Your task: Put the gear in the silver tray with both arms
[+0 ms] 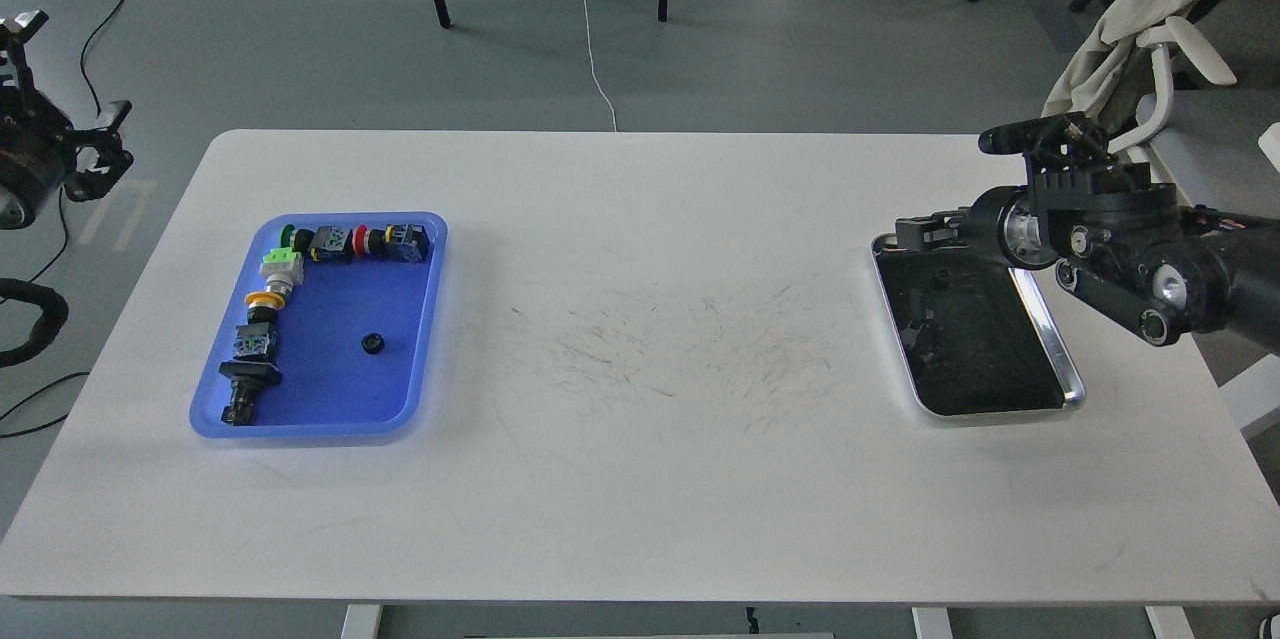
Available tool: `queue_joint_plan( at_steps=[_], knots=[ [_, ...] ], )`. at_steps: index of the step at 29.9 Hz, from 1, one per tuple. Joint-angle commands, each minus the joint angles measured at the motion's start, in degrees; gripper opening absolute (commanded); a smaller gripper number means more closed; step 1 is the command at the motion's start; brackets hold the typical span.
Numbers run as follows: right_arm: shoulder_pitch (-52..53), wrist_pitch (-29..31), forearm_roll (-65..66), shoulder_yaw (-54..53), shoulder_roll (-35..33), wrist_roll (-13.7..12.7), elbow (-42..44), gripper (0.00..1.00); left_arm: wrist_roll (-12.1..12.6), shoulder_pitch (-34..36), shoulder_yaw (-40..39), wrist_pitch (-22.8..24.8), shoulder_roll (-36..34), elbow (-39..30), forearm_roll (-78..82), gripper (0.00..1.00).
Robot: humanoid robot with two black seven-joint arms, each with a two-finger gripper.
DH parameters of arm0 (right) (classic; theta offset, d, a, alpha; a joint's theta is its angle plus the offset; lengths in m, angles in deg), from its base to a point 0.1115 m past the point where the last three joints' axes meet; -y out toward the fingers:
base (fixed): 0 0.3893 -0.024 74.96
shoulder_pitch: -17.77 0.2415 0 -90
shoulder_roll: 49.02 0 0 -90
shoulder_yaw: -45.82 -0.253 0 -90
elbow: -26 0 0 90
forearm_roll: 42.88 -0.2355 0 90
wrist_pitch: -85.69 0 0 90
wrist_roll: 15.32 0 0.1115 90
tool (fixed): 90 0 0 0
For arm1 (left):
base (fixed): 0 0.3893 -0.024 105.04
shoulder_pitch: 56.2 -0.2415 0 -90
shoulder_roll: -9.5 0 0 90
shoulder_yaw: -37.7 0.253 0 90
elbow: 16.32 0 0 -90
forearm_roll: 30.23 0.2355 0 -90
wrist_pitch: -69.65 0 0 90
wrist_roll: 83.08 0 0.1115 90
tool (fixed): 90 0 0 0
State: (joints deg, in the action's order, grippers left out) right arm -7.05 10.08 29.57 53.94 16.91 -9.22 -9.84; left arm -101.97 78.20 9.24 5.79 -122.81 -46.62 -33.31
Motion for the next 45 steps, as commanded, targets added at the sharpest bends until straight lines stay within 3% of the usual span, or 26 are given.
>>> queue_joint_plan(
  at_steps=[1,13,27,30,32,33,36,41,45],
  knots=[
    [0.47,-0.33,-5.29,-3.36,-0.80,-0.04,-0.29,0.77,0.17,0.07,0.07,1.87,-0.58,-0.20,0.09,0.98],
    [0.21,-1.47,-22.15,-21.21,-5.28,-0.12,-0.55,0.81,0.26,-0.02,1.38,1.87,-4.88,-5.02,1.23,0.99],
    [-3.57,-3.58,-47.56,-26.22,-8.54,0.05,-0.55,0.85,-0.36,-2.21,5.78,1.87,-17.26,-30.93,20.82,0.99],
    [-5.15,-3.58,-50.82,-28.42,-8.80,0.14,-0.55,0.86,1.22,-2.39,6.13,1.87,-21.49,-38.84,27.14,0.99],
    [-6.47,-3.67,-51.18,-29.91,-8.80,0.31,-0.55,0.88,4.20,-2.30,6.22,1.87,-24.30,-43.42,31.36,0.99],
    [-7.00,-3.67,-51.18,-30.79,-8.71,0.32,-0.55,0.88,6.13,-2.21,6.13,1.87,-25.09,-44.40,32.95,0.99],
    [-9.02,-3.67,-51.18,-32.90,-8.36,0.40,-0.64,0.88,8.43,-2.13,5.08,1.87,-25.63,-45.28,33.75,0.99],
    [-10.25,-3.67,-51.18,-34.75,-8.27,0.58,-0.64,0.89,6.25,-2.30,7.27,0.86,-25.54,-45.99,39.53,0.98],
    [-11.57,-3.75,-51.18,-37.99,-8.27,0.58,-0.29,0.89,0.45,-2.48,10.08,-8.53,-23.00,-47.12,52.35,0.98]
  ],
)
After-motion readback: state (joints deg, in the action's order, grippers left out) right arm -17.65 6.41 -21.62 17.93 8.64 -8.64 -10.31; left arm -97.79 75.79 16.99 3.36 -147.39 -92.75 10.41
